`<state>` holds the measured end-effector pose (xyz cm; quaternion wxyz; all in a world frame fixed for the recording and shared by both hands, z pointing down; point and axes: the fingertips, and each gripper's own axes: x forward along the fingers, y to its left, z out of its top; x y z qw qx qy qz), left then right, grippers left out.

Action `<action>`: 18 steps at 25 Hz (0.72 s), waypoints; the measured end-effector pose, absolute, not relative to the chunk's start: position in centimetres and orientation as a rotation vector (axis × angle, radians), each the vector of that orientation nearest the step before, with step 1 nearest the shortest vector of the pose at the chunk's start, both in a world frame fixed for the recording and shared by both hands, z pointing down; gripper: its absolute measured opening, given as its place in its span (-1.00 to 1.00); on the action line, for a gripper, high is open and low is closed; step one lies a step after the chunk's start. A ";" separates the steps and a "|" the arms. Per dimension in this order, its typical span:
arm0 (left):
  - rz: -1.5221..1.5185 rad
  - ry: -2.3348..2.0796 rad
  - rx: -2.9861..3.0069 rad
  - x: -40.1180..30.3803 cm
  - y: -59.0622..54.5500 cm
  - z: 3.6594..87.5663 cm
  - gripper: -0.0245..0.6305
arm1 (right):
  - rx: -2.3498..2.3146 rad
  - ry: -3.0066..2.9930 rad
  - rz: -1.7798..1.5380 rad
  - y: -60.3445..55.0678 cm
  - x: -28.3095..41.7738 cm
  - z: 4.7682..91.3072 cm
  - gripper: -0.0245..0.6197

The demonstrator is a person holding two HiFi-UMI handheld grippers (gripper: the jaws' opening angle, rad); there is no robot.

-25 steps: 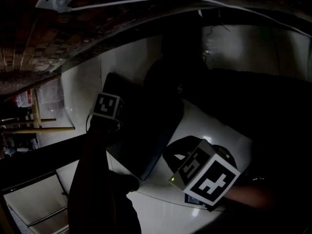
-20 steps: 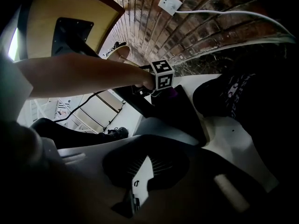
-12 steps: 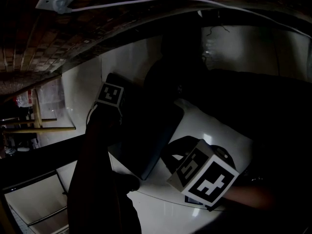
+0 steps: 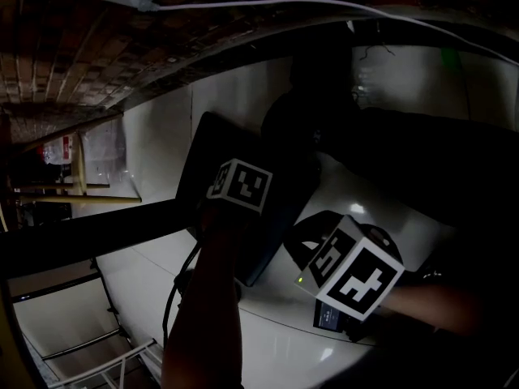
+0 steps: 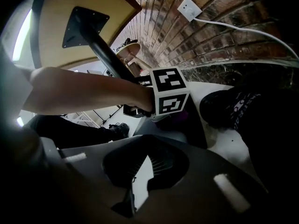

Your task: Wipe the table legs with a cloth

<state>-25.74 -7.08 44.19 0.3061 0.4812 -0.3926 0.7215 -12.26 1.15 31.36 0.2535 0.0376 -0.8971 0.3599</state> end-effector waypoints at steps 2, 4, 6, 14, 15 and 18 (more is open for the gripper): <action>1.879 -1.027 1.374 -23.4 -7.0 44.7 -0.72 | 0.087 -2.411 0.949 2.2 -12.0 32.1 -0.92; 1.857 -0.997 1.449 -20.7 -6.8 44.6 -0.71 | 0.074 -2.384 0.917 3.2 -11.6 32.9 -0.92; 1.801 -0.961 1.544 -17.7 -6.8 45.0 -0.69 | 0.082 -2.368 0.871 3.8 -11.2 33.4 -0.92; 1.541 -0.942 1.853 -12.4 -6.0 46.4 -0.67 | 0.152 -2.336 0.726 4.0 -9.5 34.7 -0.92; 1.524 -0.992 1.899 -12.4 -6.1 46.2 -0.67 | 0.153 -2.338 0.720 3.9 -9.6 34.7 -0.92; 1.468 -1.164 2.002 -13.2 -5.7 45.0 -0.67 | 0.171 -2.349 0.707 3.5 -9.7 34.5 -0.92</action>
